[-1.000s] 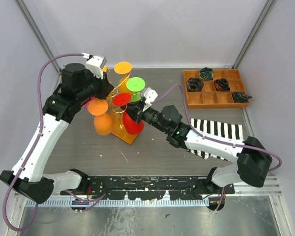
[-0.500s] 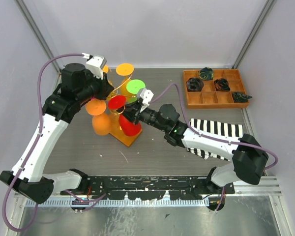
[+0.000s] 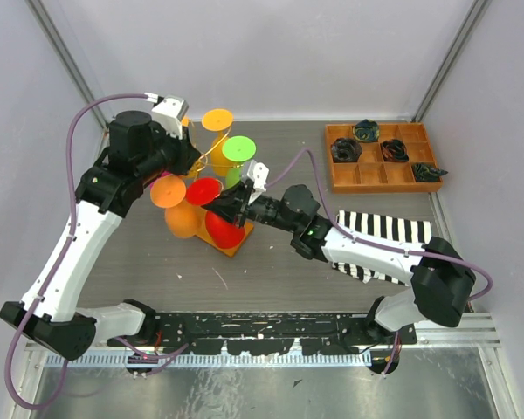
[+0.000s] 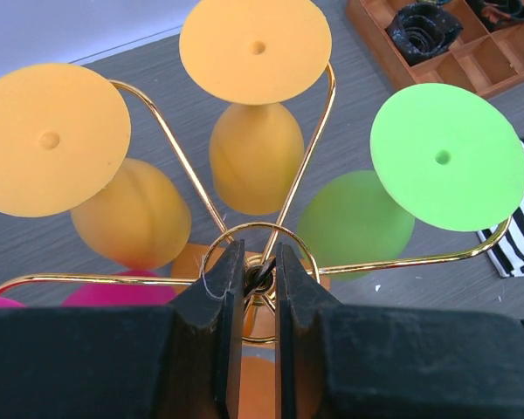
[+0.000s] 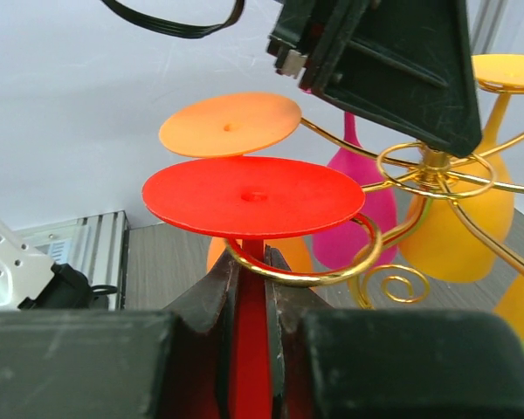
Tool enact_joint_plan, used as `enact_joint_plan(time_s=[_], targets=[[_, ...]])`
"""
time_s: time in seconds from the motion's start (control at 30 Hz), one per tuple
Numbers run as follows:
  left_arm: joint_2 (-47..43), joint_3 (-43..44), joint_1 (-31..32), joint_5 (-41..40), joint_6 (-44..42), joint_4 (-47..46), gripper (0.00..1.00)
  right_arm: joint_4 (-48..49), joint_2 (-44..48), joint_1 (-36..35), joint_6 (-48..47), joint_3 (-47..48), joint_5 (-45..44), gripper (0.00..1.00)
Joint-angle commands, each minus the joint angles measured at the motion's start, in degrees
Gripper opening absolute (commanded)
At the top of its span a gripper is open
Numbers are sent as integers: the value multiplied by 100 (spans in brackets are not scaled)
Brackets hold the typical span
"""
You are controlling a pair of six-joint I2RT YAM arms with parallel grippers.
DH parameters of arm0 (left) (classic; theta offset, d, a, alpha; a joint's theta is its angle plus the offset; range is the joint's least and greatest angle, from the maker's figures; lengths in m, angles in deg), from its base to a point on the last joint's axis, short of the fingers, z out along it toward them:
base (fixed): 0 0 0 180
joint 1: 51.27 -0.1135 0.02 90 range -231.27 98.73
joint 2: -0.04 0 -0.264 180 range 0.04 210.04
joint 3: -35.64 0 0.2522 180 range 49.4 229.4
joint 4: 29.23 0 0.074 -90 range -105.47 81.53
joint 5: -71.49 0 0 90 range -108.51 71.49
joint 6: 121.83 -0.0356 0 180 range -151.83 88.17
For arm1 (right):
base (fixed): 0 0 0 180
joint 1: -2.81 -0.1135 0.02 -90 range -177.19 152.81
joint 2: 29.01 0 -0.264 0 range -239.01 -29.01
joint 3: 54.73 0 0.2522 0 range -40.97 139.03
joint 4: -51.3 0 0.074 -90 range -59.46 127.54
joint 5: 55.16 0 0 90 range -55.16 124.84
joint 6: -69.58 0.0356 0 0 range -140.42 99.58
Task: Place the wine glass upside down on the wine glass rack
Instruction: Turn the wine glass upside down at the wine rack.
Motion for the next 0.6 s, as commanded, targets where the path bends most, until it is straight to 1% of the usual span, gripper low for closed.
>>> enact_joint_plan(time_s=[0.0, 0.1, 0.37, 0.53, 0.57], targets=[[104, 85, -45, -273, -27, 213, 0, 655, 137, -81, 146, 16, 404, 2], [113, 63, -46, -259, -28, 202, 0, 702, 242, -76, 154, -94, 261, 2], [130, 32, -45, -231, -28, 158, 0, 539, 533, -81, 72, -405, -701, 1], [148, 46, -43, -237, -41, 158, 0, 605, 675, -81, 82, -575, -1088, 1], [156, 38, -46, -238, -53, 156, 0, 588, 709, -81, 135, -633, -1388, 1]])
